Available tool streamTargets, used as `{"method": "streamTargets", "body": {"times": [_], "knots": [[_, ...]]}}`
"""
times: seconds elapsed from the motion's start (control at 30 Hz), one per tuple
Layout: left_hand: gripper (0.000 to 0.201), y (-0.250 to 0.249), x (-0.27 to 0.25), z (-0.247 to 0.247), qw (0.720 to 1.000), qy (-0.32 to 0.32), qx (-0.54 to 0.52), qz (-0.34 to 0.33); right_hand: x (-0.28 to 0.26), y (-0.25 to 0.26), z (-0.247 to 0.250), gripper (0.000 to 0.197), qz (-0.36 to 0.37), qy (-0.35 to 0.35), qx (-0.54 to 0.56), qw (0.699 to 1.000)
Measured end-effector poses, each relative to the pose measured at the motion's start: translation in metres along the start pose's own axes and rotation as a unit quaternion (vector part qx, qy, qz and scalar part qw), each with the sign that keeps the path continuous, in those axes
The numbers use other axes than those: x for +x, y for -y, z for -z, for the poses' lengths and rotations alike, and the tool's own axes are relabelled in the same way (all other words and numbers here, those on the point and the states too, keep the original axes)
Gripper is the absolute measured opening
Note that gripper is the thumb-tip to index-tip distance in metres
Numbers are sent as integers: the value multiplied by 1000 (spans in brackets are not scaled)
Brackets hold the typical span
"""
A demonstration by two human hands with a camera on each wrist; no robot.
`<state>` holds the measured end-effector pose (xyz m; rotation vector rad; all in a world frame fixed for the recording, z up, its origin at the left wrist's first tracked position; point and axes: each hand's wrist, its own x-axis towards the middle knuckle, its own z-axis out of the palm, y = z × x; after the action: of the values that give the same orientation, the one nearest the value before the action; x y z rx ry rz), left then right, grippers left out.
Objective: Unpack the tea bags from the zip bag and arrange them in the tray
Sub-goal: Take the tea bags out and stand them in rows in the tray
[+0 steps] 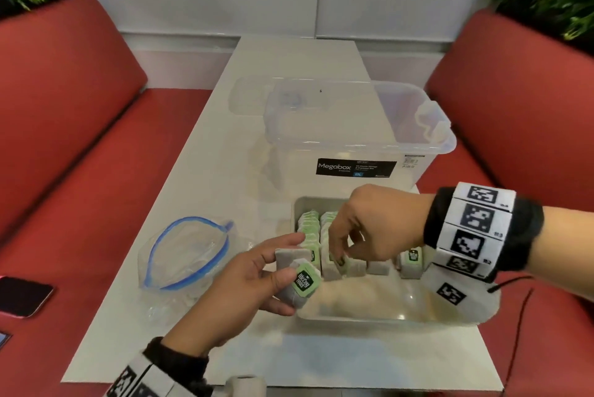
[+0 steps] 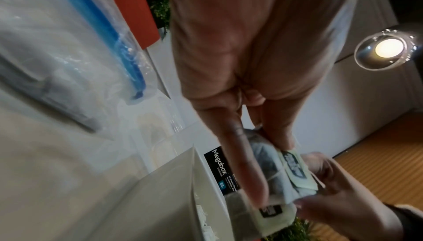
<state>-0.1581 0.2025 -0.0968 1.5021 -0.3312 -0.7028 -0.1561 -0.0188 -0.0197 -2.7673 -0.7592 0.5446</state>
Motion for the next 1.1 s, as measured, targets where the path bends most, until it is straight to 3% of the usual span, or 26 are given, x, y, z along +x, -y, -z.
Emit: {"method": "streamTargets", "body": {"times": [0.17,0.27,0.37,0.47,0.63,0.9,1.1], "knots": [[38,1,7,-2,999,0,30,-13,6,-3,5,2,-30,4,-47,998],[33,6,2,6,999,-31,-1,-16,20,-12,-7,16,-44,18,-53,997],[29,13,-7,18,996,-71,-44,-12,38,-17,-24,20,-69,77,-52,993],[28,18,-13,27,993,-99,-66,-6,57,-19,-41,19,-83,128,-52,987],[27,23,-20,31,990,-117,-80,4,81,-20,-59,16,-121,138,-3,983],[29,25,-24,26,995,-68,-61,37,92,-22,-65,7,-153,43,-35,987],[30,29,-25,18,996,-9,-49,72,89,-23,-63,25,-151,46,-43,987]]}}
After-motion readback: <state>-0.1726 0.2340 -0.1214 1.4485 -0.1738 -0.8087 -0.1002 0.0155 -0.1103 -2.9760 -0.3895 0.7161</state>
